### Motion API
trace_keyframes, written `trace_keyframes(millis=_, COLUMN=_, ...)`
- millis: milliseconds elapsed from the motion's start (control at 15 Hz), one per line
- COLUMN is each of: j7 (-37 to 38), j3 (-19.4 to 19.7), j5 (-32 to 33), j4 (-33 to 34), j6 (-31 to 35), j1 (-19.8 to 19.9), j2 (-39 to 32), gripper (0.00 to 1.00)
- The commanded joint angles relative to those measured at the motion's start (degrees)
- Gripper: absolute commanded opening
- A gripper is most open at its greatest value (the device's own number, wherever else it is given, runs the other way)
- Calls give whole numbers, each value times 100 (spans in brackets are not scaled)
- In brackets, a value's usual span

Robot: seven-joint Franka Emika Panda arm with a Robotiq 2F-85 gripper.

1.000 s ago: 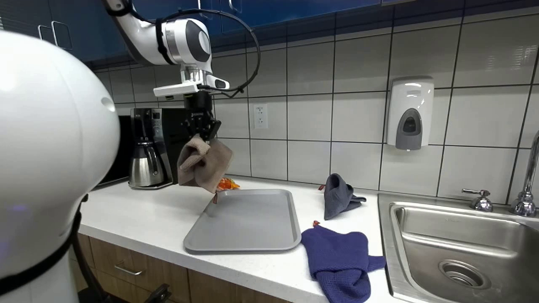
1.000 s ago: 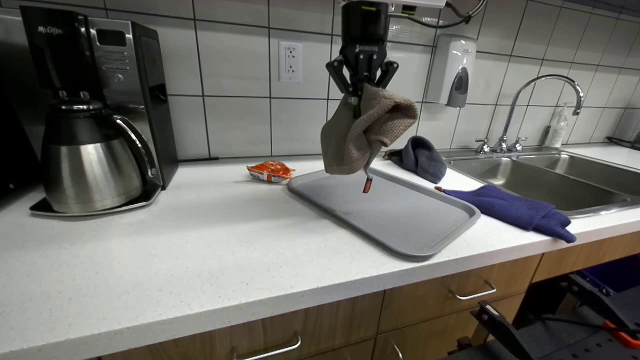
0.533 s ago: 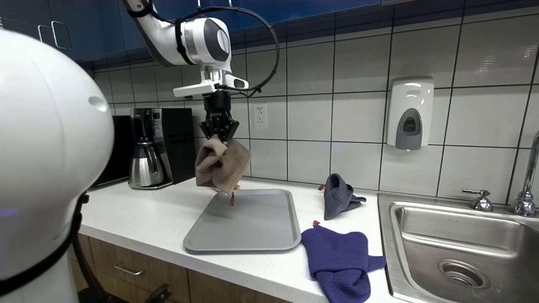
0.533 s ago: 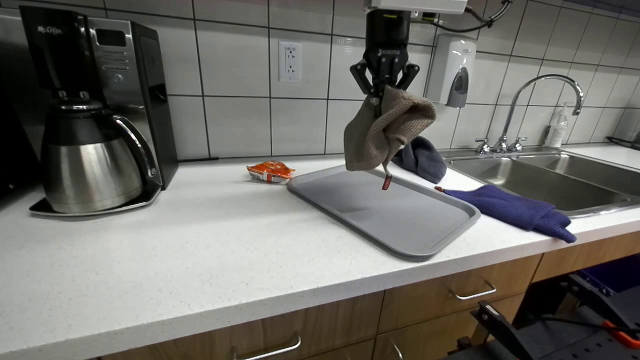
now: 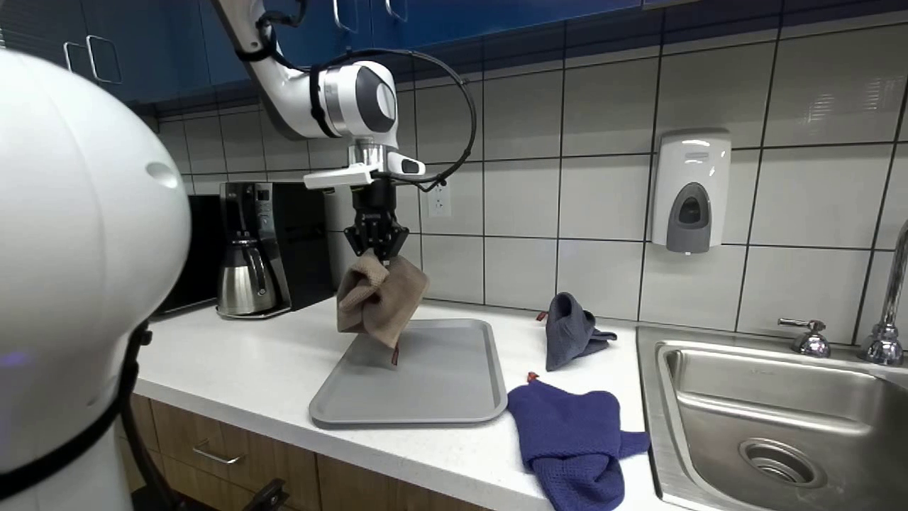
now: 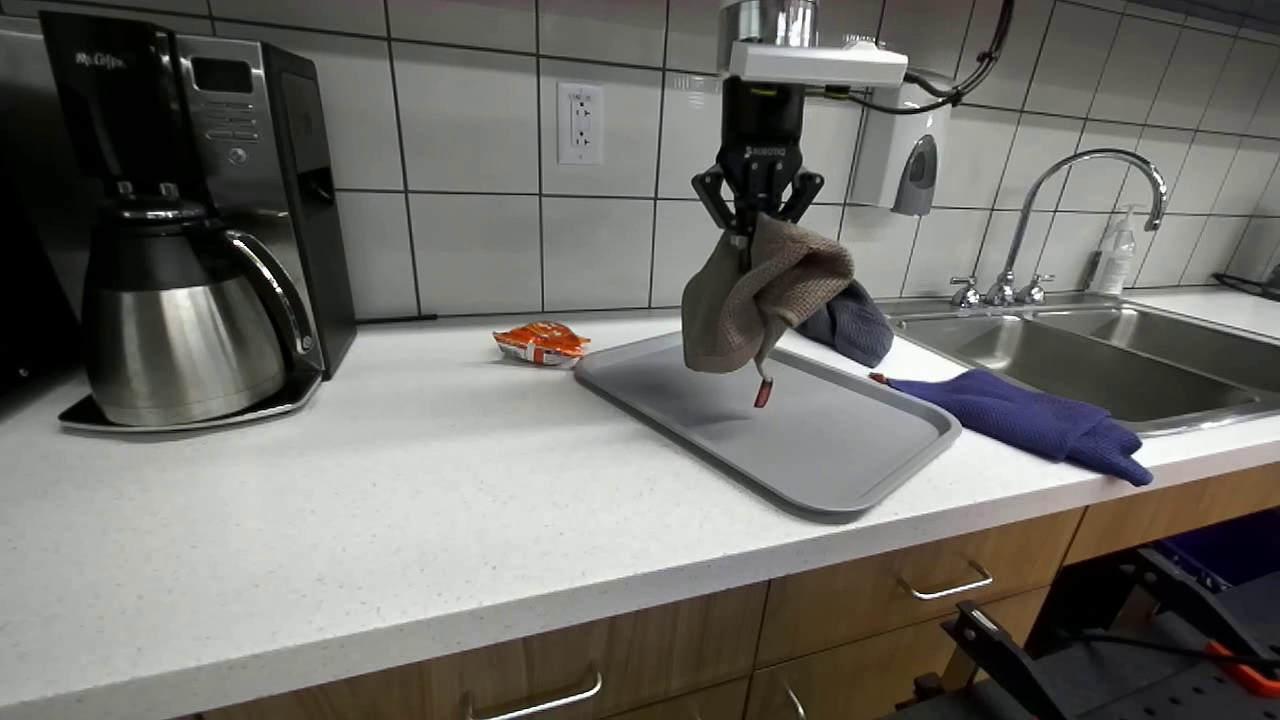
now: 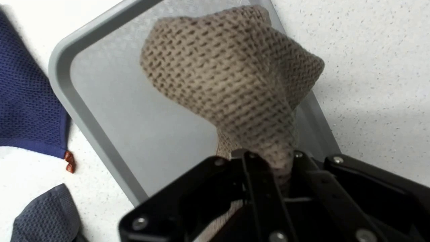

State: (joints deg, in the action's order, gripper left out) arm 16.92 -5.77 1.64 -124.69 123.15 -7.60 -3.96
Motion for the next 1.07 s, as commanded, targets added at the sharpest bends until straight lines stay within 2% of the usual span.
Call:
trace_keyframes(millis=0, j7=191, j3=-5, j5=85, j4=266, j6=194, j1=-17, j2=-391, gripper=3)
trace_keyframes(millis=400, j7=135, j3=25, j5=36, j4=439, j6=573, j1=-71, j2=-874, gripper=3)
trace_keyframes(millis=1000, j7=206, j3=82, j5=129, j4=619, j6=618, j1=-209, j2=-1373, gripper=3)
